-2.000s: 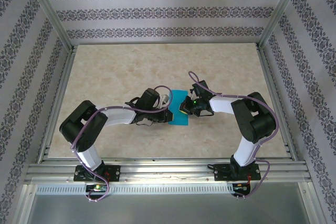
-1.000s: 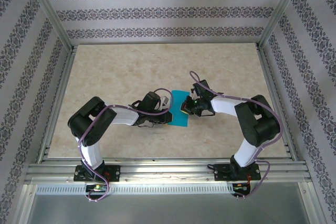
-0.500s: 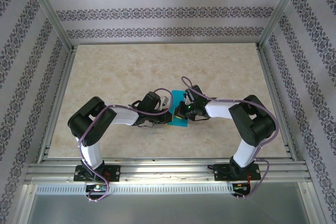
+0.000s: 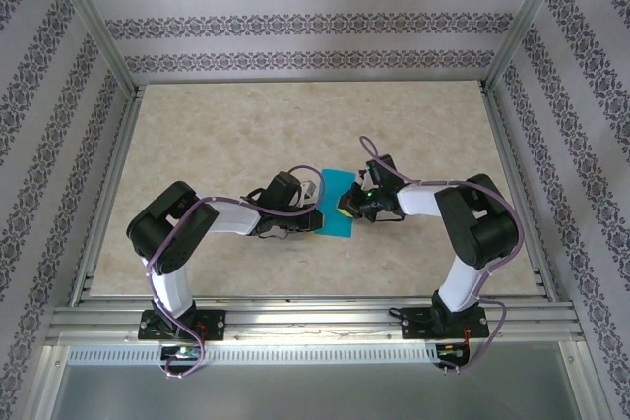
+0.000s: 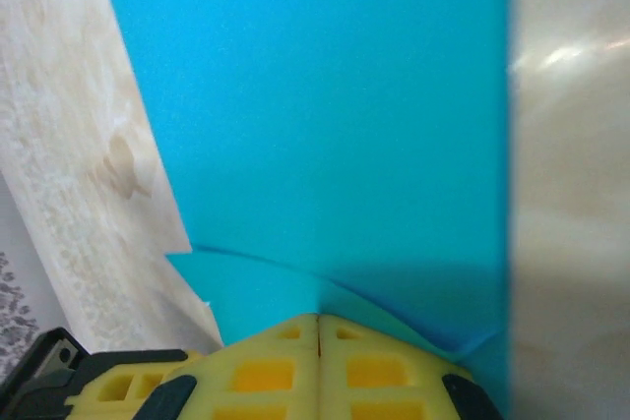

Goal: Fold a paper plane with a square sheet of paper (pick it up from the middle)
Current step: Fold the triangle a second time at the center of the table.

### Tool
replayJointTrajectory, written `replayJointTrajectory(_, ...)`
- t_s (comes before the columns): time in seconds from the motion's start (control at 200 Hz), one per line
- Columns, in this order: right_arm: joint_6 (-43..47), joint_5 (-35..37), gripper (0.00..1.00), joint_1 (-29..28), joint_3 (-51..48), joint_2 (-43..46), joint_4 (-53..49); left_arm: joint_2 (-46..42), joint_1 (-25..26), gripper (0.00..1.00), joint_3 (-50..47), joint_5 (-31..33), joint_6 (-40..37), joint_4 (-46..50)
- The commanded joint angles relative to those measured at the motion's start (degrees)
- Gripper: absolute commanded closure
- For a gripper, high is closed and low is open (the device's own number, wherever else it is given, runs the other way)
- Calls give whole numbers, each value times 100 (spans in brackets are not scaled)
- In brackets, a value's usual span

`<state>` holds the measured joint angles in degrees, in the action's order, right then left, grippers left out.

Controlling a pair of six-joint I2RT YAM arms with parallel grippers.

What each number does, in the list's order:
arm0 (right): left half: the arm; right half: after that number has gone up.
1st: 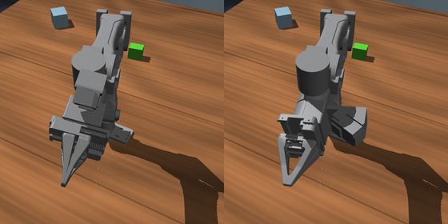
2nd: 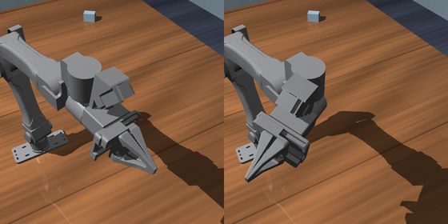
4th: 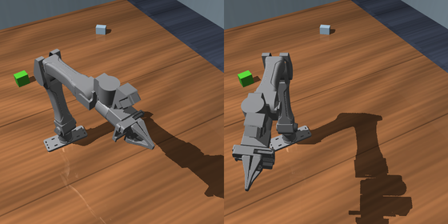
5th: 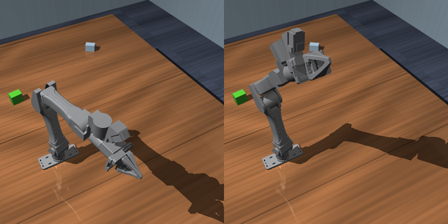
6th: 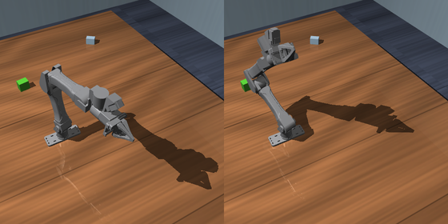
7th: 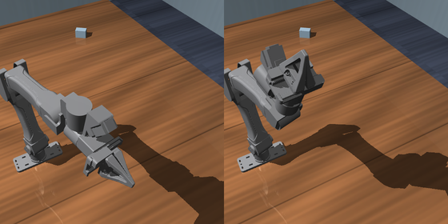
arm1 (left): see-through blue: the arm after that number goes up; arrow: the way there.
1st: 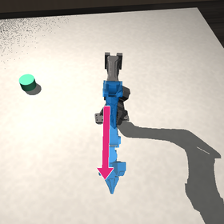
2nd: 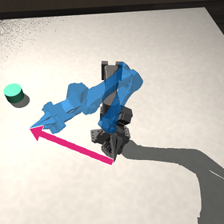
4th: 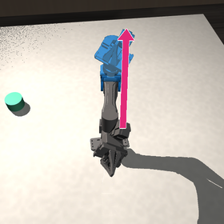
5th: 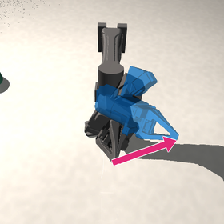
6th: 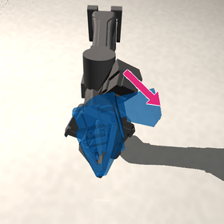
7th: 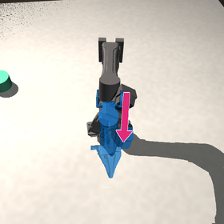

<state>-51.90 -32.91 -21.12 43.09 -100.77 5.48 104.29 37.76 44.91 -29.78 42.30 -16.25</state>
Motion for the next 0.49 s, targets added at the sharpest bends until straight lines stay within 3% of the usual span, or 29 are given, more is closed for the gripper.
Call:
replayJointTrajectory(0.0,213,371,100,406,-66,-195,-106,195,-24,100,-214,300,-118,950)
replayJointTrajectory(0.2,141,215,100,540,-88,32,194,197,-29,100,-229,264,-96,907)
replayJointTrajectory(0.49,169,176,100,64,-141,731,378,190,-23,100,-274,262,-34,834)
